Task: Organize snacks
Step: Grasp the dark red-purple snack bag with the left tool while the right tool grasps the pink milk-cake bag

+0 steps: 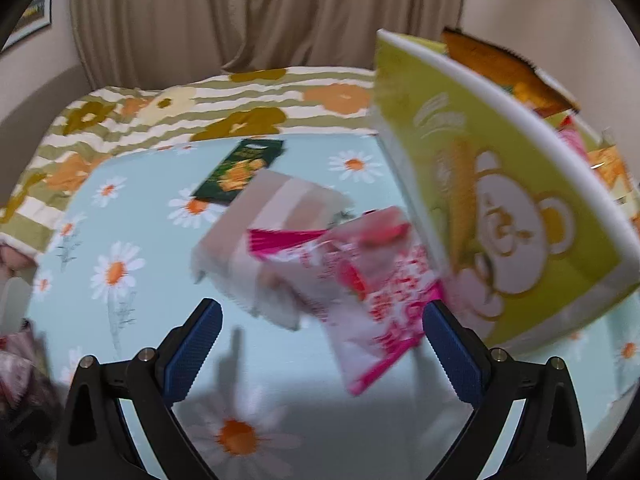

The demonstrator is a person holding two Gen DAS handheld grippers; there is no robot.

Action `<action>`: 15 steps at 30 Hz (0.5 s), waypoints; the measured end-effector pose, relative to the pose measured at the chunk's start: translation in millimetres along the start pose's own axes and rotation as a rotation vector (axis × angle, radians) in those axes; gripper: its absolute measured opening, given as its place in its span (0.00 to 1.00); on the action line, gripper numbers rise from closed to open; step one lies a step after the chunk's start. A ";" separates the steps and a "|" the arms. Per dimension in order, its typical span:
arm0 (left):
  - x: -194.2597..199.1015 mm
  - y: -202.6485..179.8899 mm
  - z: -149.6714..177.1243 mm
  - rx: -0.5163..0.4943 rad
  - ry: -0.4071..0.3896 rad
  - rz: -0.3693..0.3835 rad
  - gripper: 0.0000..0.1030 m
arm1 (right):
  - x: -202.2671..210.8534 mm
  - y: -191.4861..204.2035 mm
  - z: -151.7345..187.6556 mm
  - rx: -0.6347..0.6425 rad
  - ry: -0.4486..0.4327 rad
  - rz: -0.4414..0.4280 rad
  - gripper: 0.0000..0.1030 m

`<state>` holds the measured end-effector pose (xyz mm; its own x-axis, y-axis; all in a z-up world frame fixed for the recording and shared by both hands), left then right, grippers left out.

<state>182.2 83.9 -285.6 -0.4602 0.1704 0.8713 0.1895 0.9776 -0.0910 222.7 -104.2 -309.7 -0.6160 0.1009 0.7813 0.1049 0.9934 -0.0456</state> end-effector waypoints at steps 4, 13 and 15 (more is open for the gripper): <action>-4.9 -4.8 -4.9 -0.015 0.003 0.009 0.97 | 15.8 11.3 2.9 0.061 -0.055 -0.010 0.97; -7.5 -0.6 0.3 -0.046 0.031 -0.016 0.97 | -8.6 -0.5 -6.3 -0.010 -0.019 0.024 0.97; -10.0 2.3 2.2 -0.045 0.042 -0.024 0.97 | -5.6 5.3 -4.0 0.003 -0.012 -0.022 0.97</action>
Point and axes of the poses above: each gripper's, at about its wrist camera, not at the fingertips, and x roughly against the way its jaws point, y to its left, z to its underside, the point moved 2 cm from there along -x, roughly the way its jaws point, and after that the axes turned 5 degrees about z, right-handed, at the moved point
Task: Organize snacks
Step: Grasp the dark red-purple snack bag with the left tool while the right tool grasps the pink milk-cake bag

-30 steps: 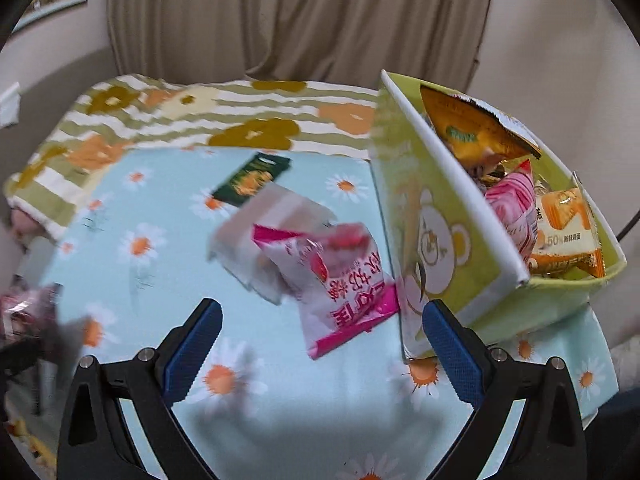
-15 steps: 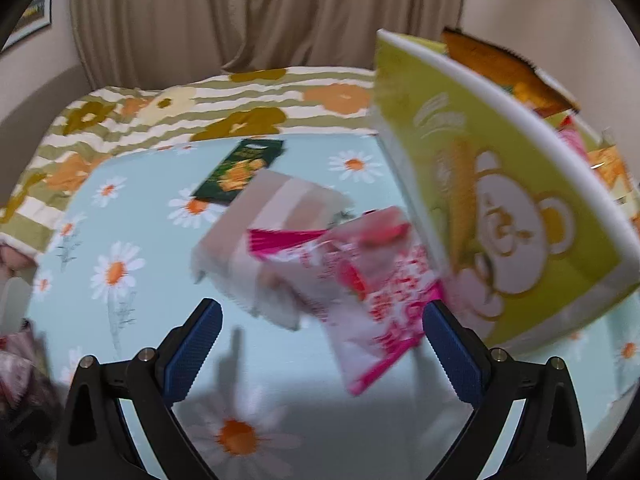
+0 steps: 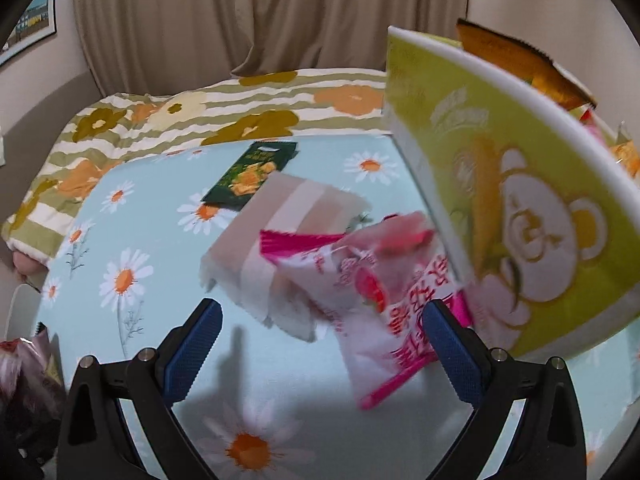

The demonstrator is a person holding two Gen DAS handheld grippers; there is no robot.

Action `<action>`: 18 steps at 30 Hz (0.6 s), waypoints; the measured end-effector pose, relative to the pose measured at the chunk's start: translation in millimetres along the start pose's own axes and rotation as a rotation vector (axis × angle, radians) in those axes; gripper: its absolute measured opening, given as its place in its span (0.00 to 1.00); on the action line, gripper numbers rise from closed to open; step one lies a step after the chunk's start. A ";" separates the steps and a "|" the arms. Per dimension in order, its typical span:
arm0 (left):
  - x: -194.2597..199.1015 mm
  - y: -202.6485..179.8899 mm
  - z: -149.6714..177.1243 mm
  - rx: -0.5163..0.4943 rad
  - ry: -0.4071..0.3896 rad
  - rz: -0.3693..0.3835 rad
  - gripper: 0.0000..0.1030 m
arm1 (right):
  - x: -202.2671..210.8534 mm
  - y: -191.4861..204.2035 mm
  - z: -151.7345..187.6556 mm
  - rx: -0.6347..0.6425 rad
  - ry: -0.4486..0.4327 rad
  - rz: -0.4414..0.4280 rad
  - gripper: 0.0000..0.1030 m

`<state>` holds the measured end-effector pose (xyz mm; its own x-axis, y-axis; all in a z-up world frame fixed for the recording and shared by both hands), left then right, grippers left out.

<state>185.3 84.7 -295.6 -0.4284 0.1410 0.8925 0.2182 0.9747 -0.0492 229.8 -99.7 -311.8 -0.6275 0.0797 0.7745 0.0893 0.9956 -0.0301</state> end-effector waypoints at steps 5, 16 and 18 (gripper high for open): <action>-3.3 4.2 -0.5 0.015 0.003 0.010 0.97 | 26.4 16.0 10.7 0.062 -0.006 -0.126 0.97; -7.3 -4.7 5.4 -0.054 -0.008 -0.022 0.97 | 2.0 -3.9 0.2 0.132 -0.036 0.092 0.97; -8.0 -5.5 7.4 -0.067 -0.007 -0.034 0.94 | -4.4 -2.4 1.7 0.138 -0.011 0.097 0.89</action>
Point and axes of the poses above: each gripper's, at about its wrist camera, not at the fingertips, and x roughly against the way its jaws point, y to its left, z to its underside, the point moved 2 cm from there along -x, roughly the way its jaws point, and after that the axes turned 5 degrees about z, right-handed, at the moved point
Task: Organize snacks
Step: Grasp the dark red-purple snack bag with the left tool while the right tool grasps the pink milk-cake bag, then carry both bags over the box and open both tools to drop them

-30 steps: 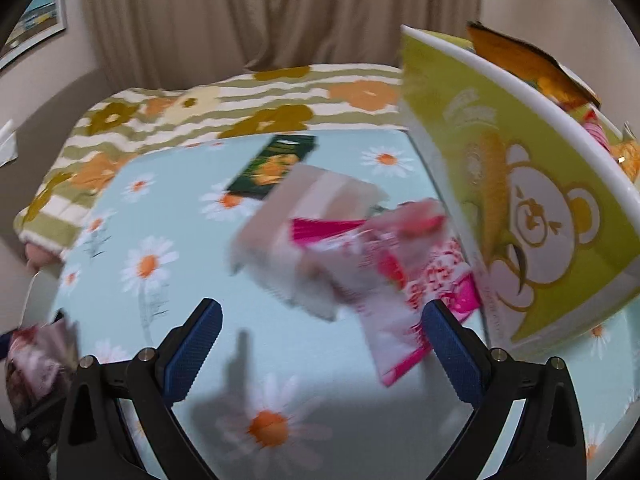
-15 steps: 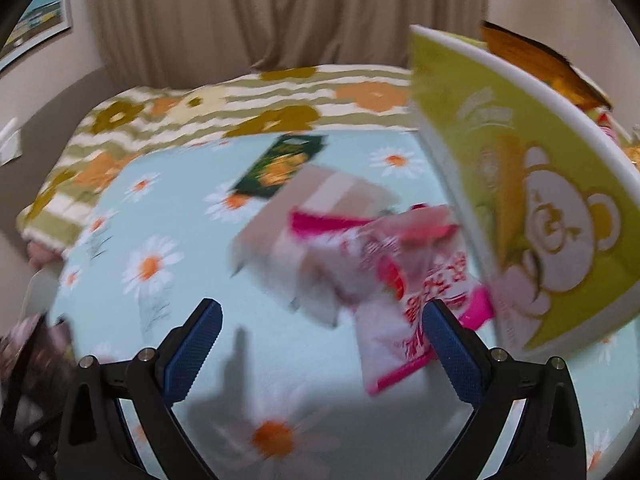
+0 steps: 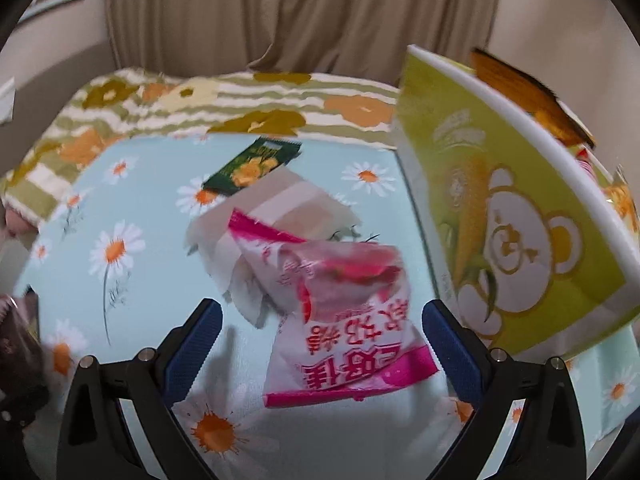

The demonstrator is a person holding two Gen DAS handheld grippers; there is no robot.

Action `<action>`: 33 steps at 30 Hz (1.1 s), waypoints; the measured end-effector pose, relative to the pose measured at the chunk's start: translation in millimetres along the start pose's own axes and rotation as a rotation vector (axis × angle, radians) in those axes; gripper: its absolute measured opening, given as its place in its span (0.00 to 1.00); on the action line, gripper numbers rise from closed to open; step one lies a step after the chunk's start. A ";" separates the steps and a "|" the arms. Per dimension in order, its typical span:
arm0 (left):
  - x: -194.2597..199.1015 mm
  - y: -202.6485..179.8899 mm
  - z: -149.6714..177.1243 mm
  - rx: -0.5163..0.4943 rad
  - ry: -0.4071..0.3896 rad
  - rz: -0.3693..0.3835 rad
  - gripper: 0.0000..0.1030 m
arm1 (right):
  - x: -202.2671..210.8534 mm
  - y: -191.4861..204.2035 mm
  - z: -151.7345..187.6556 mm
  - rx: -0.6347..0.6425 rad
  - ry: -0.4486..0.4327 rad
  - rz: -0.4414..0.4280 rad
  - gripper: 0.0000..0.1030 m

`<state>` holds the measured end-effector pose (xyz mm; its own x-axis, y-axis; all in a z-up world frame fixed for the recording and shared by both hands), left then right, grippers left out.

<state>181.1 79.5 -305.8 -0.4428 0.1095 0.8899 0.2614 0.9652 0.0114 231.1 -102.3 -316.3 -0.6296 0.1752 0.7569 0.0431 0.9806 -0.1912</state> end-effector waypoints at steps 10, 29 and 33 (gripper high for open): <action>5.4 2.7 4.2 -0.032 -0.019 -0.008 0.67 | -12.3 -5.8 -3.8 -0.054 0.048 0.000 0.79; 42.6 -3.5 -27.8 -0.005 -0.103 0.062 0.64 | 42.8 -18.1 -9.3 -0.085 0.013 -0.072 0.44; 69.2 -7.7 -55.8 -0.010 -0.175 0.094 0.64 | 83.6 -26.1 -28.1 -0.092 -0.033 -0.121 0.44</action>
Point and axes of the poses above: each gripper's, at about its wrist camera, not at the fingertips, and x roughly against the way its jaws point, y to its left, z to its underside, the point moved 2 cm from there along -x, roughly the way its jaws point, and after that the axes turned 5 degrees about z, right-handed, at the moved point
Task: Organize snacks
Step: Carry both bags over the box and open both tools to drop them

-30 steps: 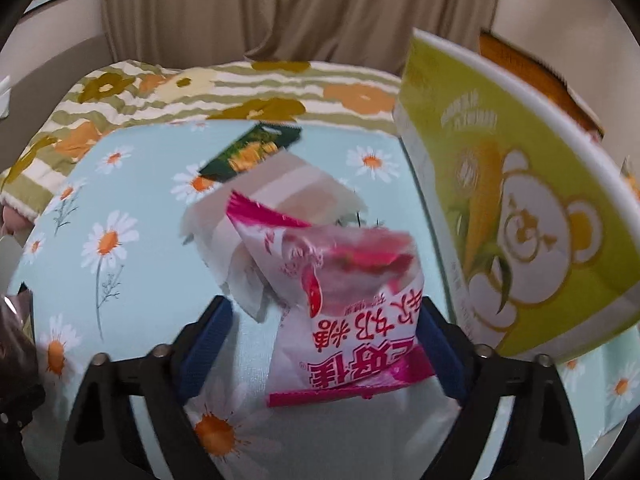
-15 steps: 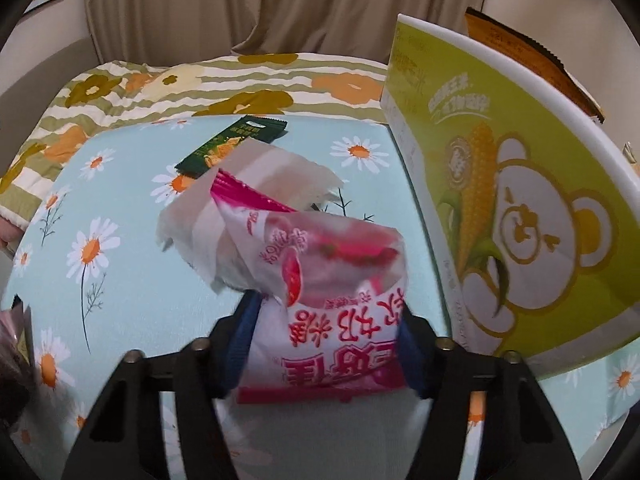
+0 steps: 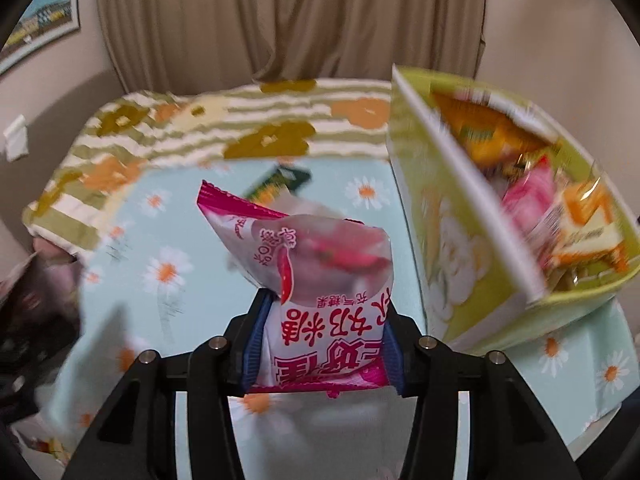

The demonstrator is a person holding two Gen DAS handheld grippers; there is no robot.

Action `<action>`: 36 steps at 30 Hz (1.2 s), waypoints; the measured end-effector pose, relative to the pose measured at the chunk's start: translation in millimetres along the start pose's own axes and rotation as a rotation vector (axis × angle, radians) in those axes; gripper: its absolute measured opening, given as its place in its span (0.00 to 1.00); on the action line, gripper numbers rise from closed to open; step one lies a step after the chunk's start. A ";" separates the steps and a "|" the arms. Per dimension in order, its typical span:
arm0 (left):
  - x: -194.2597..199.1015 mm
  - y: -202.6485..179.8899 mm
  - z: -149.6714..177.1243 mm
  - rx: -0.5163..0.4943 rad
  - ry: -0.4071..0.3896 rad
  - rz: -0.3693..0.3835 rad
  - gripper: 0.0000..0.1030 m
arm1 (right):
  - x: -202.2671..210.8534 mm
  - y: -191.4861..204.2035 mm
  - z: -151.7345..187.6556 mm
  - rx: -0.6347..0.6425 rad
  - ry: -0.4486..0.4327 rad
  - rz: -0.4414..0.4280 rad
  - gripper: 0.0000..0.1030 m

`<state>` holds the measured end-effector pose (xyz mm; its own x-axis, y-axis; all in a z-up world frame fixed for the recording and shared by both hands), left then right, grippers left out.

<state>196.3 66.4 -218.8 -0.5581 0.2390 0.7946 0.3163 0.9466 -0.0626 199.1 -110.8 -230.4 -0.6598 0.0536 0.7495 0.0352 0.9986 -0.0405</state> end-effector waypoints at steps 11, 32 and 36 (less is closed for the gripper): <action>49.2 -78.3 -122.3 -0.124 -0.207 0.107 0.64 | 81.2 -93.7 -79.9 -0.112 -0.115 -0.100 0.44; -81.1 -284.5 -298.4 -0.112 -0.150 0.278 0.65 | 23.2 -291.9 -137.1 -0.107 -0.056 -0.157 0.44; -108.6 -293.2 -311.1 -0.115 -0.077 0.254 0.70 | 5.0 -300.8 -135.7 -0.116 -0.019 -0.187 0.44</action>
<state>402.9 -304.5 -98.9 -0.5055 0.4852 0.7135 0.5355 0.8248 -0.1815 287.1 -410.8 -124.7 -0.6772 -0.1316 0.7240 -0.0038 0.9845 0.1754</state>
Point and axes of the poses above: each gripper's, at about its wrist camera, not at the fingertips, and x roughly against the way its jaws point, y to its left, z to its underside, the point moved 2 cm from there along -x, roughly the way its jaws point, and after that the axes turned 5 degrees about z, right-handed, at the moved point
